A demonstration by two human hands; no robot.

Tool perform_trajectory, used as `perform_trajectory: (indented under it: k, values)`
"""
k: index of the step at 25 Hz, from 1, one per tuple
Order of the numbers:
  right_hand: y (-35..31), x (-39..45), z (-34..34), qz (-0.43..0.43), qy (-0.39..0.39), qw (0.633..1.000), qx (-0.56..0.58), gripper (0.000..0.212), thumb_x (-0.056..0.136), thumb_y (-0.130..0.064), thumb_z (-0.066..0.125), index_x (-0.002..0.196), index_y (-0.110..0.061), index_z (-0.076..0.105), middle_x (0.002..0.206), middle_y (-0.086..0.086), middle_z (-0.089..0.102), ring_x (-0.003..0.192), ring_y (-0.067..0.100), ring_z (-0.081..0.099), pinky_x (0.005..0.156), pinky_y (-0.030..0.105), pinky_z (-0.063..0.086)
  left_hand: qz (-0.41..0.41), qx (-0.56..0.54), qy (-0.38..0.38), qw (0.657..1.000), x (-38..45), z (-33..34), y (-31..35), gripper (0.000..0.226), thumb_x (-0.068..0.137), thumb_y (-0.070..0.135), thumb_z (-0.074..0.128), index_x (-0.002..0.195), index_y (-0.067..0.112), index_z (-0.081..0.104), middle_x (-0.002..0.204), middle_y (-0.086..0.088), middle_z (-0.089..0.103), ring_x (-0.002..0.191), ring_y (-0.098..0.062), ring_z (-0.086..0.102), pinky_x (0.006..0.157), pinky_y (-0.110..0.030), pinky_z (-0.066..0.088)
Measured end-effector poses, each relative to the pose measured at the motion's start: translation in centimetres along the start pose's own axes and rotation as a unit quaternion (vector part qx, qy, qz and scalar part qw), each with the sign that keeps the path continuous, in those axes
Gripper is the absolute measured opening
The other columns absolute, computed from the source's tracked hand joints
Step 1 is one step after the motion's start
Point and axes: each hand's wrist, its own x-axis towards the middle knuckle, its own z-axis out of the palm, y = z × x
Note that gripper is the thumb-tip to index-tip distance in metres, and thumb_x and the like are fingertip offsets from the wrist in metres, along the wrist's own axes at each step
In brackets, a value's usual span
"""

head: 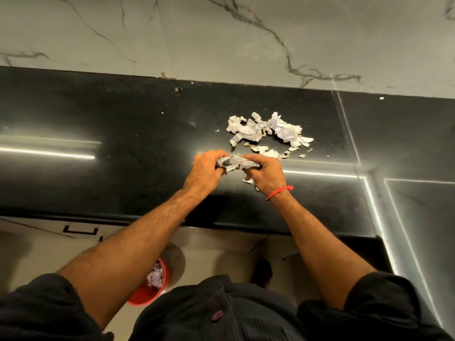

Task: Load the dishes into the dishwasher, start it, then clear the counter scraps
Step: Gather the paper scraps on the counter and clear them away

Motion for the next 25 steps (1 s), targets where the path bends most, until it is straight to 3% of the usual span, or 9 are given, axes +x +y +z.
perform_trajectory:
  k: [4,8,14,17,19,21,25]
  values:
    - [-2.4,-2.6,5.2,-0.005,0.037,0.999,-0.005,0.026,0.084,0.005,0.069,0.107,-0.003,0.074,0.081,0.006,0.069,0.056,0.019,0.061,0.061,0.024,0.054,0.026,-0.012,-0.007,1.0,-2.7,-4.0,-3.1,0.026,0.082,0.0,0.072,0.097,0.021,0.075,0.084,0.003,0.069,0.075,-0.013,0.062,0.069,-0.028,0.051]
    - [-4.5,-5.5,10.3,-0.003,0.034,0.999,0.025,0.024,0.084,0.009,0.066,0.105,0.002,0.073,0.078,0.009,0.067,0.056,0.019,0.056,0.06,0.023,0.051,0.017,-0.029,0.035,0.999,-6.3,-7.6,-5.7,0.033,0.079,-0.006,0.068,0.1,0.019,0.075,0.092,0.007,0.072,0.082,-0.007,0.062,0.077,-0.017,0.047]
    - [-5.1,-9.2,16.9,-0.009,-0.054,0.998,0.029,0.024,0.084,0.011,0.065,0.105,0.002,0.073,0.096,0.013,0.072,0.055,0.006,0.062,0.06,0.021,0.053,-0.064,-0.024,0.089,0.994,-14.0,-10.6,-10.2,0.04,0.073,-0.012,0.063,0.103,0.012,0.074,0.098,-0.003,0.073,0.09,-0.017,0.065,0.086,-0.027,0.05]
    - [-4.6,-11.1,20.4,-0.023,-0.105,0.994,0.021,0.024,0.082,0.008,0.067,0.102,-0.002,0.075,0.096,0.01,0.073,0.061,0.017,0.063,0.068,0.032,0.056,-0.122,0.005,0.117,0.986,-18.0,-11.6,-12.6,0.044,0.07,-0.012,0.064,0.104,0.013,0.075,0.099,-0.003,0.073,0.092,-0.016,0.064,0.085,-0.018,0.044]
    - [-3.6,-12.5,23.1,-0.023,-0.137,0.99,0.015,0.026,0.08,0.007,0.068,0.102,-0.006,0.075,0.09,0.004,0.072,0.062,0.013,0.062,0.07,0.028,0.055,-0.152,0.024,0.127,0.98,-20.7,-11.7,-14.9,0.047,0.068,-0.014,0.064,0.105,0.013,0.075,0.101,-0.002,0.073,0.094,-0.013,0.063,0.086,-0.009,0.04]
    - [-2.5,-14.0,25.7,-0.029,-0.162,0.986,-0.006,0.029,0.078,0.006,0.069,0.103,-0.008,0.076,0.089,0.0,0.072,0.067,0.009,0.062,0.075,0.028,0.056,-0.177,0.04,0.123,0.976,-23.3,-11.5,-17.4,0.047,0.07,-0.013,0.064,0.105,0.015,0.074,0.101,0.001,0.072,0.093,-0.009,0.061,0.086,-0.008,0.038]
    - [0.8,-16.2,30.9,0.013,-0.22,0.975,-0.022,0.028,0.079,0.001,0.07,0.103,-0.012,0.077,0.098,0.001,0.074,0.076,0.013,0.065,0.086,0.043,0.057,-0.245,0.03,0.102,0.964,-27.5,-9.9,-22.4,0.043,0.073,-0.01,0.063,0.104,0.018,0.073,0.099,0.011,0.066,0.091,-0.006,0.057,0.084,-0.007,0.036]
